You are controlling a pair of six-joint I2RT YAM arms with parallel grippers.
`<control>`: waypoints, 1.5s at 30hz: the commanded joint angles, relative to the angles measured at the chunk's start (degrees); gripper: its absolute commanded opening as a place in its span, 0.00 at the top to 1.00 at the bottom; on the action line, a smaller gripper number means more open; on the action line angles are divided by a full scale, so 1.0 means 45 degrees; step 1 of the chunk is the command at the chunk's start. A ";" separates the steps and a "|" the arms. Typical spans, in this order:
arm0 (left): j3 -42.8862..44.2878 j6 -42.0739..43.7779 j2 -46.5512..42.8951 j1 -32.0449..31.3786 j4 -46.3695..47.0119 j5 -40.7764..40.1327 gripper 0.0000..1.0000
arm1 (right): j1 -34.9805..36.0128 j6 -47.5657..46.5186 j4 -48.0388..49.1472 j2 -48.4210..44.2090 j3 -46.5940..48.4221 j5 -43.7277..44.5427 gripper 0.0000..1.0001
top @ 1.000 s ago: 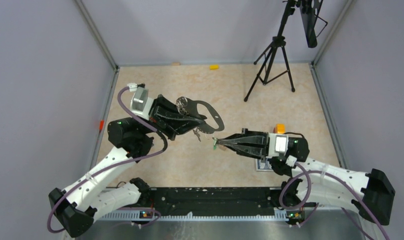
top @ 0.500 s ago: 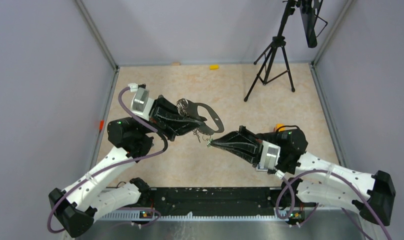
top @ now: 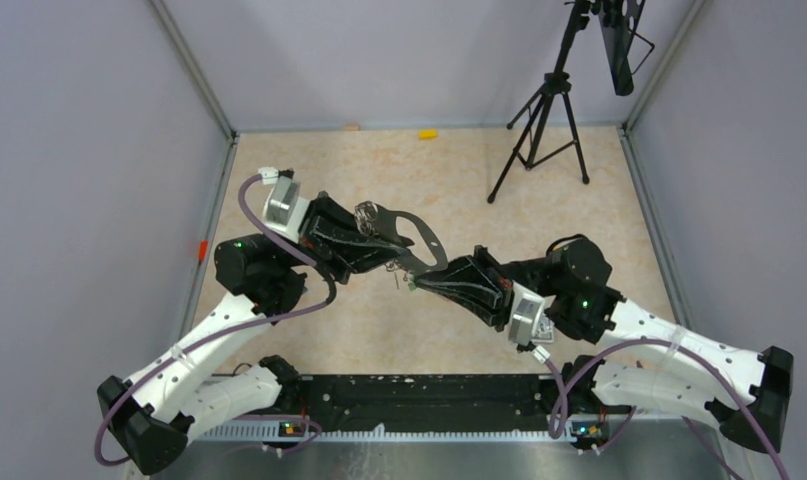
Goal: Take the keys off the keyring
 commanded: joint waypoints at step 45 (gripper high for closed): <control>0.0847 -0.0159 -0.0214 0.0039 -0.0021 0.0309 1.00 | -0.0052 0.1094 0.0788 -0.0835 -0.1240 0.1672 0.83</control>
